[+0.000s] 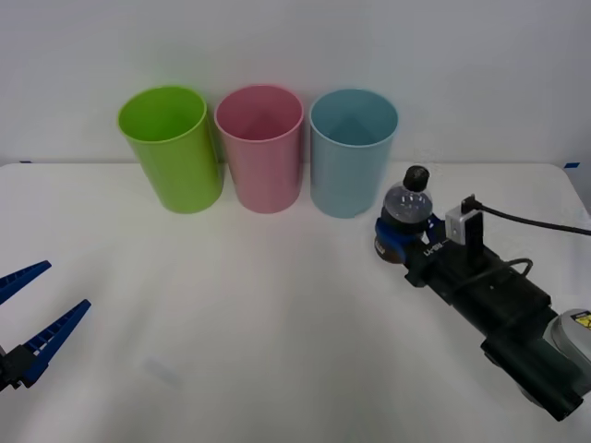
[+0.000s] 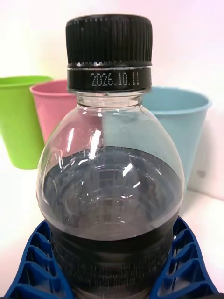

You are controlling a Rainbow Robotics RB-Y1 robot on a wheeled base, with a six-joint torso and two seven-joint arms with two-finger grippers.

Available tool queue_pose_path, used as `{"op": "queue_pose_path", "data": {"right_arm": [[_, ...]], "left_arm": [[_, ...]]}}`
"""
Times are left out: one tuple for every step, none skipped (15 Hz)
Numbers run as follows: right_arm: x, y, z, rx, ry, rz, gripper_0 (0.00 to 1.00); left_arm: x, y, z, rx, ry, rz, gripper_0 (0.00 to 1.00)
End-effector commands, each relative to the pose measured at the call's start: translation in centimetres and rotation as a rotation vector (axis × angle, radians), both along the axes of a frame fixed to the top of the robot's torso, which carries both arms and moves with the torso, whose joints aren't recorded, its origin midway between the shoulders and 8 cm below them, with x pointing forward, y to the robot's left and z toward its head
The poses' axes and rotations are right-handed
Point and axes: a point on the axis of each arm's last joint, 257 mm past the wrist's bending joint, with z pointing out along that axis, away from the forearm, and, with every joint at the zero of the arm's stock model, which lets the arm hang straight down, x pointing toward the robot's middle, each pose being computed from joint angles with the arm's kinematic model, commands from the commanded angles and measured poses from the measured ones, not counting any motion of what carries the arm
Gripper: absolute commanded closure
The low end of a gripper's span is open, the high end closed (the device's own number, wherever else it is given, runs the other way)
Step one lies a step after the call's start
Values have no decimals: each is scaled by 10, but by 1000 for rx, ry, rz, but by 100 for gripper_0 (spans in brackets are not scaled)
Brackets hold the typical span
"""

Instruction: Grasp the object on the table and drop it into the matching bin: aluminum can to the light blue bin, PET bottle to the pink bin.

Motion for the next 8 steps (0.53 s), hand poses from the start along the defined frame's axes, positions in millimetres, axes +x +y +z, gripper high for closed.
{"op": "queue_pose_path", "data": {"right_arm": [[-7,1,28,34,-23,39,100],[-10,3,42,52,-30,57,100],[-13,5,55,66,-42,69,100],[-15,8,66,84,-49,86,100],[-17,12,75,103,-50,102,100],[-18,19,88,131,-52,127,100],[-18,24,98,152,-56,148,100],[-17,30,106,164,-61,166,100]], "left_arm": [[0,0,0,0,0,0,0],[0,0,0,0,0,0,0],[0,0,0,0,0,0,0],[0,0,0,0,0,0,0],[0,0,0,0,0,0,0],[0,0,0,0,0,0,0],[0,0,0,0,0,0,0],[0,0,0,0,0,0,0]]}}
